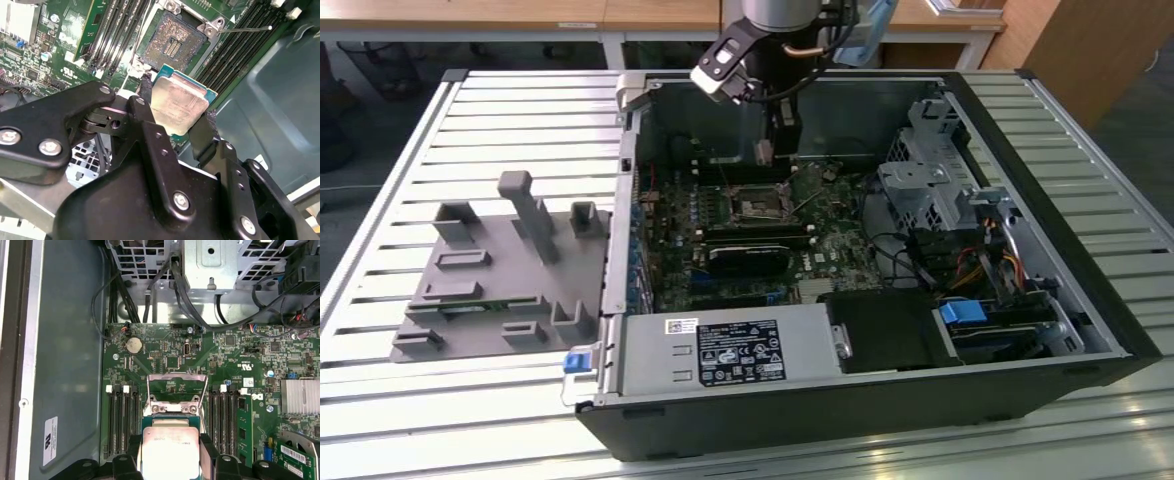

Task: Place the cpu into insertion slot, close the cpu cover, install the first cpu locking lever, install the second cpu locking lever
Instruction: 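Place the cpu into insertion slot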

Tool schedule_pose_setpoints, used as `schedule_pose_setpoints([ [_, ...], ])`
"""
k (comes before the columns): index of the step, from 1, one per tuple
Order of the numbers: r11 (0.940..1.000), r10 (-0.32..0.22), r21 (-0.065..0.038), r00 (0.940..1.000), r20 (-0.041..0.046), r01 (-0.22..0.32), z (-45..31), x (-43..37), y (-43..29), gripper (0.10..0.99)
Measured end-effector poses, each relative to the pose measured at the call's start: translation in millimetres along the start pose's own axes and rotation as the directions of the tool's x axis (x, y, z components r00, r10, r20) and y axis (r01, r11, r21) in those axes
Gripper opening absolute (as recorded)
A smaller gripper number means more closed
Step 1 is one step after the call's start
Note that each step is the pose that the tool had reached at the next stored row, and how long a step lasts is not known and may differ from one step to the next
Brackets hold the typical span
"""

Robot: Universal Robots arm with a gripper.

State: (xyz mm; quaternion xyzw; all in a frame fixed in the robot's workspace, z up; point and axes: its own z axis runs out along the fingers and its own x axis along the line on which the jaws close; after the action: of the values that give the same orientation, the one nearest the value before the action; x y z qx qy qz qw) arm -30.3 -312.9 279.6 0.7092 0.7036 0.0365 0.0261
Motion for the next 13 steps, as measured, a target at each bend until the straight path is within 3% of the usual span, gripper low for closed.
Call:
schedule_pose_setpoints([
  [4, 0.9995, -0.032, 0.000, 0.9995, -0.0028, 0.032, 1.3, -2.2, -0.8, 0.541],
  [13, 0.9993, -0.038, 0.000, 0.9993, -0.0035, 0.038, 6.7, -6.4, -6.4, 0.541],
])
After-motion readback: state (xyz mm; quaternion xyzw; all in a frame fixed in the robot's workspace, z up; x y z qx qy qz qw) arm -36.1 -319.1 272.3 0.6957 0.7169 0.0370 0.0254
